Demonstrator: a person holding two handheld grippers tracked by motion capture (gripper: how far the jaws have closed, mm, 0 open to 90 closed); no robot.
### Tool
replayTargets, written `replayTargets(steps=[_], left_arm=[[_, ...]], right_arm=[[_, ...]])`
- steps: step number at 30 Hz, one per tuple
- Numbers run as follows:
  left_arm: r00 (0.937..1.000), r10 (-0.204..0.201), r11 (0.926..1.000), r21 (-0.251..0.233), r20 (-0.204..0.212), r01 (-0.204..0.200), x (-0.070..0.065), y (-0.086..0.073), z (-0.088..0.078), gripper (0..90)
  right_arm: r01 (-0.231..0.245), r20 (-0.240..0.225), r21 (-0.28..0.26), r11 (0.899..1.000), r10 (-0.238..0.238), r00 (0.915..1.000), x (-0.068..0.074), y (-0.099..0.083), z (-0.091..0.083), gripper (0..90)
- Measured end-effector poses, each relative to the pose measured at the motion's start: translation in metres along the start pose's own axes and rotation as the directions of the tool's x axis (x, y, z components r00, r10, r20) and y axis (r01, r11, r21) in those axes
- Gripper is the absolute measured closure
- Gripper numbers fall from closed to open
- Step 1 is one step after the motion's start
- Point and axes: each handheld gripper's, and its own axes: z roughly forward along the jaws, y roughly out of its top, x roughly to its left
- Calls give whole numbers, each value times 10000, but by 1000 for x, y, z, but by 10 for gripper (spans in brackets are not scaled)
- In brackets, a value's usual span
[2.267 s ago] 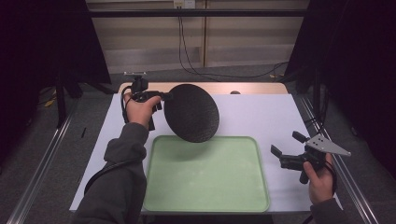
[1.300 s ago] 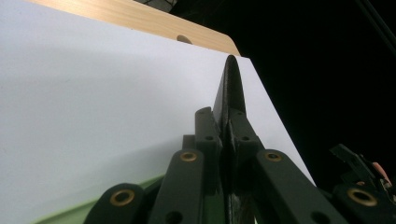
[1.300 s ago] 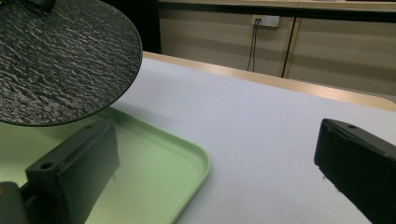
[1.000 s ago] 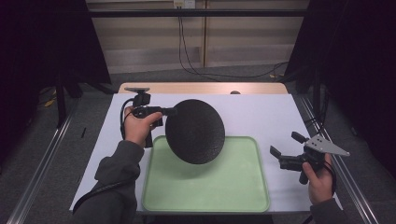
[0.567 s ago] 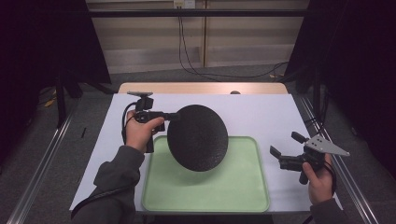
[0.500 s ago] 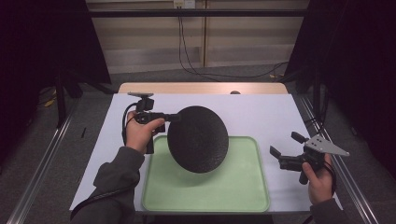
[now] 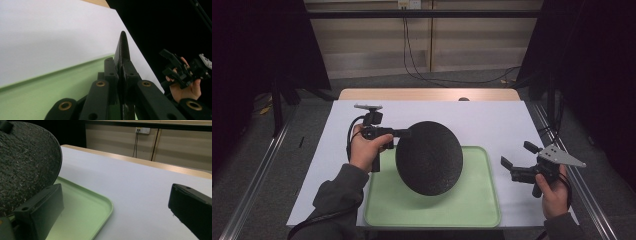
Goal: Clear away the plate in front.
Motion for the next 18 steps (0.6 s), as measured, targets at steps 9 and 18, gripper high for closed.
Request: replayTargets(steps=[9,18], left_arm=[[9998,161,9995,264,86,-163,-2,-12,3,846],[9994,169,9981,593,290,-186,-3,-26,7,844]], right_arm=[[-4,-65,25,10000,5,10000,0,0,0,0],[50,-109,28,10000,-50,9999,0,0,1,0]])
